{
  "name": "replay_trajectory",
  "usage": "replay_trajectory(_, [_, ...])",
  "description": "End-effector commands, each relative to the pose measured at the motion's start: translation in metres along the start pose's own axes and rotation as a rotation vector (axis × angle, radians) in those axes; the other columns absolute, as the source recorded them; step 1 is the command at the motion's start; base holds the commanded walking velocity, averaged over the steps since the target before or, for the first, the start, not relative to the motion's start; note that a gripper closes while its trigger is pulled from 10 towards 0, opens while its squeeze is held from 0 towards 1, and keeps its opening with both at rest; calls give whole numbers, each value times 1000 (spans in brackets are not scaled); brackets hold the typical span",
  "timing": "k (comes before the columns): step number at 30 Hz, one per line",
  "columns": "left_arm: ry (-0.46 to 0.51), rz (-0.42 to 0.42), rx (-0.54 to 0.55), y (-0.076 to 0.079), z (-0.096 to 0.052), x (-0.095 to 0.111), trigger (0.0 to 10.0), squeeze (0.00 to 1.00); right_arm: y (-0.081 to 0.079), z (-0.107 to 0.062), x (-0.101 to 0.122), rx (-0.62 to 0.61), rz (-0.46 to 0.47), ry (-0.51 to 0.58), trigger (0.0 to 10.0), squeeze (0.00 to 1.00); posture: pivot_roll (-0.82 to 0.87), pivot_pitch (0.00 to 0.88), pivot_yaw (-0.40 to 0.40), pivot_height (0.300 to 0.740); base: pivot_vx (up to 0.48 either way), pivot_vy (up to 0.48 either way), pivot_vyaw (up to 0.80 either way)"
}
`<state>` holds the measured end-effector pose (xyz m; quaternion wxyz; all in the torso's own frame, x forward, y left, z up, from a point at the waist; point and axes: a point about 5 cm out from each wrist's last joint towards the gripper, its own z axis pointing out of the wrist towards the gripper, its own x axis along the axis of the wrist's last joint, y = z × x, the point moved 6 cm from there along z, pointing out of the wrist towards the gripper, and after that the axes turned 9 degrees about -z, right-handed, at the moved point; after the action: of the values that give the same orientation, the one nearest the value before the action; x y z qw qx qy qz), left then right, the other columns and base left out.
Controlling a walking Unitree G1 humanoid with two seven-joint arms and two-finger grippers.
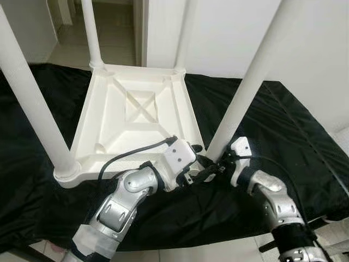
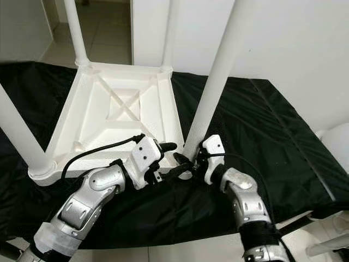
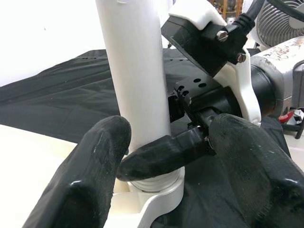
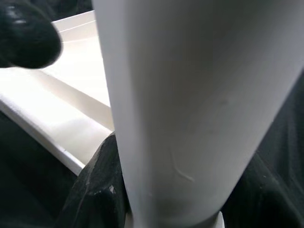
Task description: Building children table
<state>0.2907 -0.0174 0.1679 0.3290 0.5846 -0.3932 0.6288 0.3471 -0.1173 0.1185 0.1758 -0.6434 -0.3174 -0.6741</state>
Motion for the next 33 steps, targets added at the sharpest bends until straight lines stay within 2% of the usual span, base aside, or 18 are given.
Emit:
replay_trajectory(1, [14,1,53,-2,1,3,10000,0,5,-1,-1,-86,12,-4,10000,0,13,0,-134,740,0,0,0])
replay_trajectory(2, [14,1,54,-1,0,3,10000,0,9,-3,-3,-149,22,-15,10000,0,21,0,-140,740,0,0,0])
replay_trajectory(6, [15,0,54,0,-1,3,10000,0,12,-4,-5,-192,30,-22,10000,0,30,0,-144,740,0,0,0])
replay_trajectory(10, [-2,2,85,-5,-10,-1,10000,0,20,-18,-8,-498,85,-36,10000,0,47,0,-163,740,0,0,0])
replay_trajectory(11, [-2,2,85,-5,-10,-1,10000,0,20,-18,-8,-498,85,-36,10000,0,47,0,-163,740,0,0,0])
replay_trajectory(14, [-6,-3,88,-3,-9,-3,10000,0,28,-29,-11,-659,89,-60,10000,0,40,0,-167,740,0,0,0])
replay_trajectory(15, [-6,-3,88,-3,-9,-3,10000,0,28,-29,-11,-659,89,-60,10000,0,40,0,-167,740,0,0,0])
replay_trajectory(16, [-5,-6,88,-2,-9,-3,10000,0,29,-35,-12,-741,95,-68,10000,0,38,0,-171,740,0,0,0])
replay_trajectory(19, [-5,-6,88,-2,-9,-3,10000,0,29,-35,-12,-741,95,-68,10000,0,38,0,-171,740,0,0,0])
replay_trajectory(20, [-5,-8,89,-2,-10,-3,10000,0,26,-39,-12,-794,103,-79,10000,0,36,0,-175,740,0,0,0])
replay_trajectory(21, [-5,-8,89,-2,-10,-3,10000,0,26,-39,-12,-794,103,-79,10000,0,36,0,-175,740,0,0,0])
replay_trajectory(23, [-6,-9,91,-4,-10,-3,10000,0,14,-37,-12,-799,114,-94,10000,0,24,0,-174,740,0,0,0])
replay_trajectory(25, [-6,-8,92,-5,-10,-3,10000,0,11,-36,-12,-791,126,-93,10000,0,24,0,-174,740,0,0,0])
replay_trajectory(26, [-6,-7,92,-5,-10,-3,10000,0,10,-36,-10,-786,146,-81,10000,1000,23,0,-173,740,0,0,0])
replay_trajectory(33, [-7,-2,88,-7,-11,-3,10000,0,13,-37,-3,-763,146,-36,10000,1000,21,0,-169,740,0,0,0])
